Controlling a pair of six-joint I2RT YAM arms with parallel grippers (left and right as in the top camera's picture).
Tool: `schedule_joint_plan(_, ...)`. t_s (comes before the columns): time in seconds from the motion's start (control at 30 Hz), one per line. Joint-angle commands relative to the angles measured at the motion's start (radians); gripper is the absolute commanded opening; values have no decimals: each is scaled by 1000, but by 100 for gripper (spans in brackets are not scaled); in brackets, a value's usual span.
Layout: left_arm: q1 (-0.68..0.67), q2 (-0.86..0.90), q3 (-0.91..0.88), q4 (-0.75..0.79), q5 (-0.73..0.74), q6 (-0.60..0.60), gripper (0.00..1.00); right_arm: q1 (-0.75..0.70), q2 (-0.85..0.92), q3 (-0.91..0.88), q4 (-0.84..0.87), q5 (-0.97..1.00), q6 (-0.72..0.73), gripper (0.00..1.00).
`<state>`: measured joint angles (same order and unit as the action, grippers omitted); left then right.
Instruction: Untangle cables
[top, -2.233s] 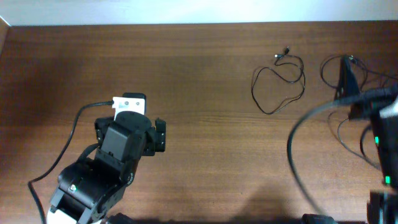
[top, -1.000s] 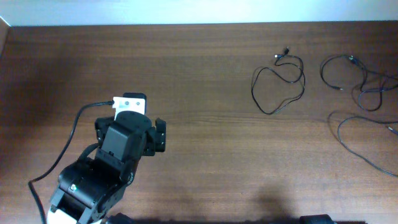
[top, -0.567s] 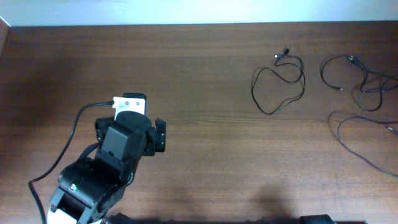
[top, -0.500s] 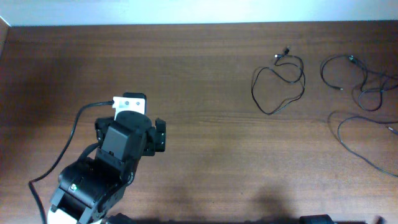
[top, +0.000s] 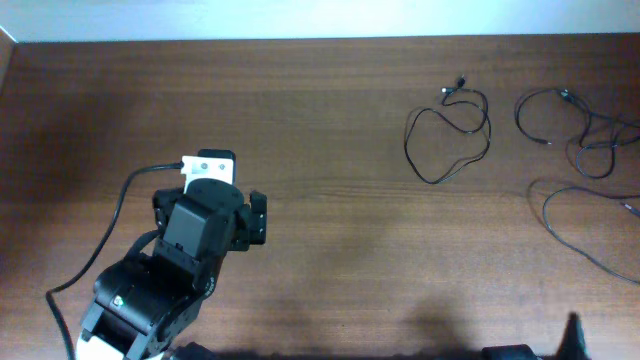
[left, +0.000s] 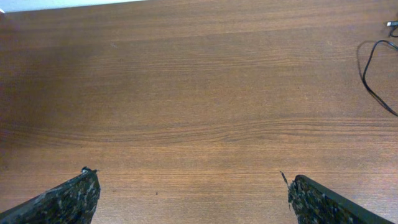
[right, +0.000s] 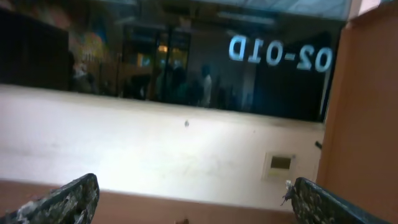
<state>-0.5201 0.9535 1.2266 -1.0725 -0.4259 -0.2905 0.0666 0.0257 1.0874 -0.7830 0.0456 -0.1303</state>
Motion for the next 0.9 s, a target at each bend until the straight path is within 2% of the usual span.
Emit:
schedule_joint_plan(0.0, 3, -4, 0, 1, 0, 8, 99, 5, -10, -92, 36, 15, 4, 99)
schedule_joint_plan(0.2, 3, -4, 0, 1, 0, 8, 99, 5, -21, -467, 494, 15, 5, 99)
schedule_joint_plan(0.3, 3, -4, 0, 1, 0, 8, 99, 5, -21, -615, 630, 15, 5, 99)
schedule_joint_plan(0.57, 3, -4, 0, 1, 0, 8, 99, 5, -21, -936, 679, 15, 5, 99)
schedule_joint_plan(0.87, 3, -4, 0, 1, 0, 8, 99, -59, -21, -1072, 686, 15, 5, 99)
